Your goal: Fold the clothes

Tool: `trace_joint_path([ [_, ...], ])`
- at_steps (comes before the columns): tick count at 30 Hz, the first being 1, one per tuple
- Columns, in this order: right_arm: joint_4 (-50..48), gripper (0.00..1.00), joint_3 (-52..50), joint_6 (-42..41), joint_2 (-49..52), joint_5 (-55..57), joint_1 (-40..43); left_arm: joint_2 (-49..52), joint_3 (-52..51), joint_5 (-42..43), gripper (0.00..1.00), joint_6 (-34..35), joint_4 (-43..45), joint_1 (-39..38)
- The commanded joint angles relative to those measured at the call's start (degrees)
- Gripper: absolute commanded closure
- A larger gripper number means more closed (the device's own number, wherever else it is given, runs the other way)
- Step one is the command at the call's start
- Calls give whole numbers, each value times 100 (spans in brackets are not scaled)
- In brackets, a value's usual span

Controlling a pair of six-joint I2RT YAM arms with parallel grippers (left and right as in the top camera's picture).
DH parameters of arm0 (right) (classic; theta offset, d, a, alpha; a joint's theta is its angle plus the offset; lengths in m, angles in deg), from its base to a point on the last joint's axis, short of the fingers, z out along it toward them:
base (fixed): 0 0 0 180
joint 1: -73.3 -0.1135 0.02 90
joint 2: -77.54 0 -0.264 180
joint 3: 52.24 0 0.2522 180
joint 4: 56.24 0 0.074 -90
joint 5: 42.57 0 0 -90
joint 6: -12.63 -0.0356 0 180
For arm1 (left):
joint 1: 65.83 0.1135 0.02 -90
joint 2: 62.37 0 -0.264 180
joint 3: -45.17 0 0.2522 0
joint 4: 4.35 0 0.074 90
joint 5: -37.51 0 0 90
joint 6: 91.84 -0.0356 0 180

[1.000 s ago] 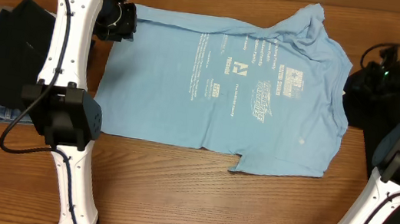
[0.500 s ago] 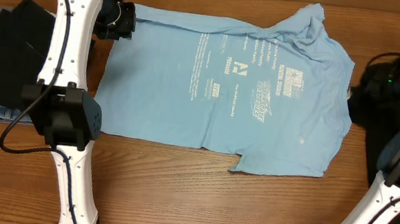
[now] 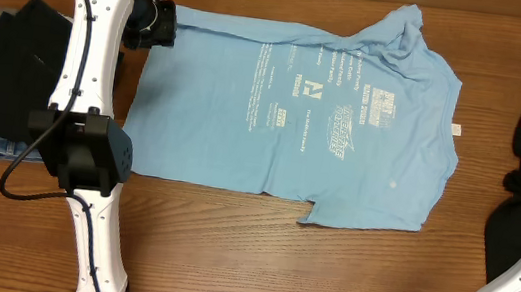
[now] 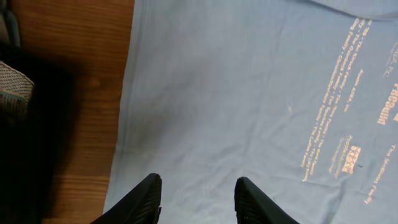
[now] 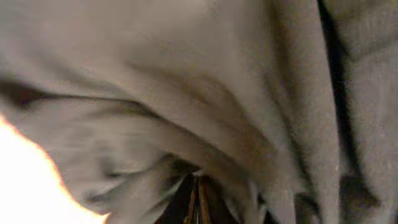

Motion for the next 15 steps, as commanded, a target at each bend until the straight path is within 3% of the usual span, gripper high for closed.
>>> trace_joint_path([
  [1, 417, 92, 1189, -72, -170, -1047, -90, -101, 33, -122, 51, -28, 240, -9],
  [3, 686, 83, 1705, -83, -321, -1078, -153, -103, 35, -120, 48, -28, 317, -9],
  [7, 1252, 43, 2599, -98, -846, -1786, -284, -103, 42, -116, 45, -50, 205, -9],
  [11, 1624, 41, 2675, -94, -1281, -2026, -428, -160, 42, -94, 53, -48, -212, -9],
  [15, 2070, 44, 2675, 44, -1633, -2031, -811, -525, 42, 66, 65, -46, -592, -17],
])
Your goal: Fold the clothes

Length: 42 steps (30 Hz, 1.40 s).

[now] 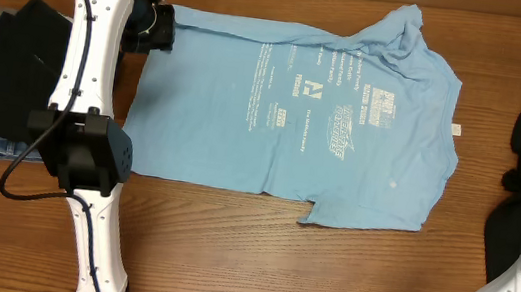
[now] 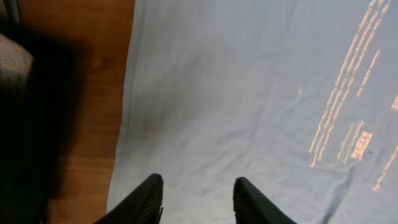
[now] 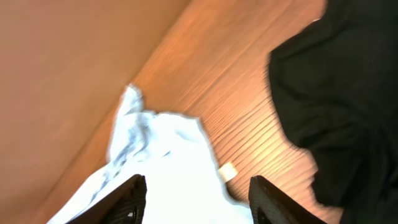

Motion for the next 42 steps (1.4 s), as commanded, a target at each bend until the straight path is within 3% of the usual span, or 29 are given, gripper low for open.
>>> trace_joint_path([
  [1, 402, 45, 120, 313, -404, -205, -463, -671, 42, 229, 65, -26, -284, -17],
  [5, 1064, 44, 120, 385, -584, 691, -1202, -1434, 39, 437, 67, -20, -540, -129],
  [9, 1484, 43, 68, 372, -608, 1303, -2048, -2105, -11, -380, 68, 177, -776, -481],
  [12, 1482, 43, -203, 223, -645, 1502, -2601, -2675, -330, -538, 67, 317, -776, -778],
  [16, 1484, 43, -761, 96, -671, 1499, -3101, -3451, -1237, -636, 66, 511, -769, -1091],
  [20, 1482, 43, -1869, -179, -953, 1939, -3414, -4457, -2949, -1161, 66, 872, -361, -1401],
  [22, 1482, 43, -2498, -505, -1193, 2389, -3488, -5086, -4105, -1381, 60, 1091, 192, -1478],
  [26, 1279, 43, -3689, -697, -1751, 2544, -3497, -5923, -6037, -1338, 18, 1292, 1412, -1410],
  [28, 931, 45, -4258, -697, -2013, 2546, -3497, -6063, -6688, -1200, 7, 1285, 1967, -1360],
  [30, 614, 61, -4806, -697, -2205, 2527, -3497, -6043, -7370, -977, 1, 1169, 2719, -1333],
  [32, 400, 84, -5327, -695, -2302, 2476, -3497, -5895, -7794, -717, 1, 957, 3285, -1296],
  [33, 260, 96, -5654, -695, -2330, 2417, -3497, -5755, -7936, -621, 1, 935, 3482, -1259],
  [37, -463, 96, -6564, -181, -2343, 1814, -3497, -5209, -7991, -527, 3, 938, 3797, -1119],
  [40, -881, 96, -7079, -85, -2345, 1353, -3497, -4730, -7989, -341, 13, 907, 4142, -1016],
  [41, -970, 96, -7184, -87, -2345, 1338, -3497, -4592, -7989, -227, 32, 861, 4203, -977],
  [42, -1054, 96, -7278, -87, -2350, 1340, -3497, -4441, -7989, -116, 64, 815, 4238, -925],
])
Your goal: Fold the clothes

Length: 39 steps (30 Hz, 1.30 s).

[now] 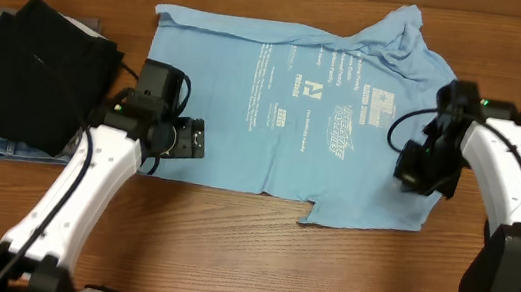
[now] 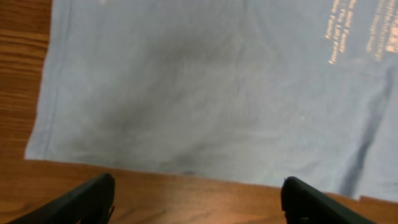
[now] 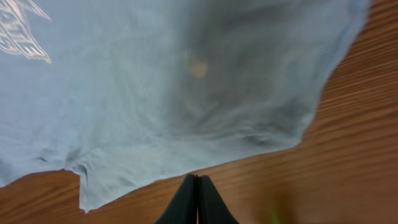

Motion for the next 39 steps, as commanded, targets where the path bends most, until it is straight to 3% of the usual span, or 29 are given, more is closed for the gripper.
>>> trace_joint_path([
  [1, -282, 96, -365, 184, -52, -415, 2, 463, -13, 479, 88, -199, 105, 175],
  [2, -350, 96, -428, 184, -61, -413, 2, 573, -13, 501, 96, -205, 105, 219],
  [16, -1357, 96, -1340, -17, -66, -391, 2, 1147, -15, 243, 96, -330, 188, 621],
  [28, -1370, 96, -1414, -63, -66, -170, 4, 1781, -15, 72, 96, -372, 490, 651],
  [39, -1263, 96, -1421, -667, -63, 448, 15, 2074, -15, -354, 96, -367, 208, 656],
])
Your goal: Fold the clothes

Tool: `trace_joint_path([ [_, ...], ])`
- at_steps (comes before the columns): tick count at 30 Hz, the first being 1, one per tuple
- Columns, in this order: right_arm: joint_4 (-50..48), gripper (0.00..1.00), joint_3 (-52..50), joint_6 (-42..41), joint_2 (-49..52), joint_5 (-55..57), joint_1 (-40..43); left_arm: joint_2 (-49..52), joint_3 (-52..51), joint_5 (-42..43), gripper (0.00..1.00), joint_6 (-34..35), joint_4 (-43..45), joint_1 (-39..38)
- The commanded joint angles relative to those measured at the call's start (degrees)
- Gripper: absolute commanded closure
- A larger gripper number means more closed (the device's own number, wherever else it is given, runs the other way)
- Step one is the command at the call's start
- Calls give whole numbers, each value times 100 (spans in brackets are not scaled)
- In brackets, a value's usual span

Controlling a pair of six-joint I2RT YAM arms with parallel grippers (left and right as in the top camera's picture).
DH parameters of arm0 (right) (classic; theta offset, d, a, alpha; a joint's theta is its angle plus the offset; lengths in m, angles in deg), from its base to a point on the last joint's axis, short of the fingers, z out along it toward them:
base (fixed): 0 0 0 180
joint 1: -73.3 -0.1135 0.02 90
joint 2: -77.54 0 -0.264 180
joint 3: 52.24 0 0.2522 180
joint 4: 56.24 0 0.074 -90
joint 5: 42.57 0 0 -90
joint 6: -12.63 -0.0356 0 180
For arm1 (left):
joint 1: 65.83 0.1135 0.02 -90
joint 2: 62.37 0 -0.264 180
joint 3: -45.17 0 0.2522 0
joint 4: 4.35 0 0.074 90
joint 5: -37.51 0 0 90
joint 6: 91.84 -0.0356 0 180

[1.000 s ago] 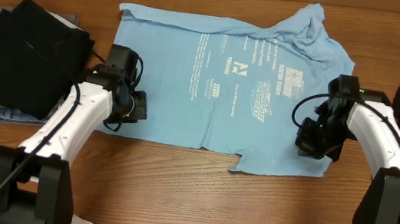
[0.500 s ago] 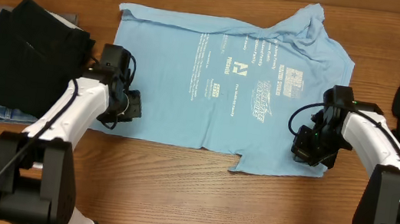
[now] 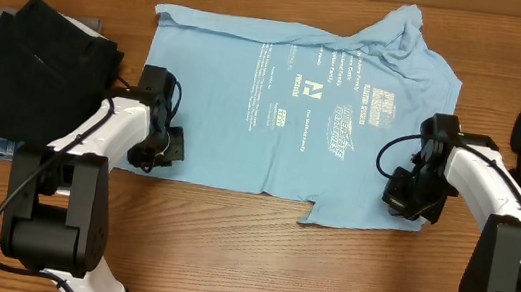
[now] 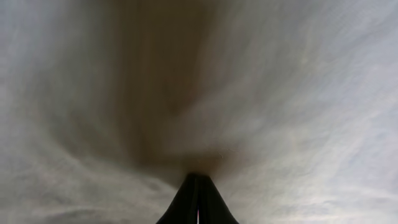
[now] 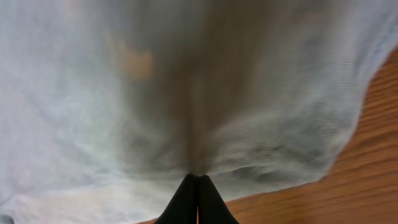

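Note:
A light blue T-shirt (image 3: 326, 104) lies spread flat on the wooden table (image 3: 226, 253), its white print facing up. My left gripper (image 3: 161, 148) is down at the shirt's near-left corner. In the left wrist view its fingertips (image 4: 198, 185) are shut, and the blue cloth (image 4: 261, 81) gathers in creases toward them. My right gripper (image 3: 403, 200) is at the shirt's near-right edge, shut (image 5: 198, 185) on the cloth (image 5: 155, 93), which puckers at its tips. Wood shows just beyond that edge.
A black garment (image 3: 28, 75) lies piled at the left on folded jeans. Another dark garment sits at the right edge. A short sleeve flap (image 3: 317, 214) juts out along the shirt's near hem.
My left gripper was wide open above the near-left hem and is now shut on the cloth there. My right gripper, shut above the near-right edge, is now lower and pinching the cloth.
First my left gripper hung open over the shirt's far-left corner while the right was shut against the dark garment at the right. Then the right was open and clear of it. Later both were at the shirt's near hem. Now both pinch it.

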Motion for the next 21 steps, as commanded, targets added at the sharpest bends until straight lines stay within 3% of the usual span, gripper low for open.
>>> trace_joint_path([
  [1, -4, 96, -39, -267, -63, 249, 15, 142, -15, -337, 96, -103, -92, 35],
  [7, -280, 96, -146, -275, -59, 243, 15, 142, -15, -332, 96, -87, -90, 35],
  [15, -1445, 96, -837, -306, -59, 55, 13, 142, -15, -330, 96, -87, -87, 33],
  [21, -1279, 96, -1084, -800, -59, 680, 103, 142, -15, -330, 96, -85, -245, 33],
])
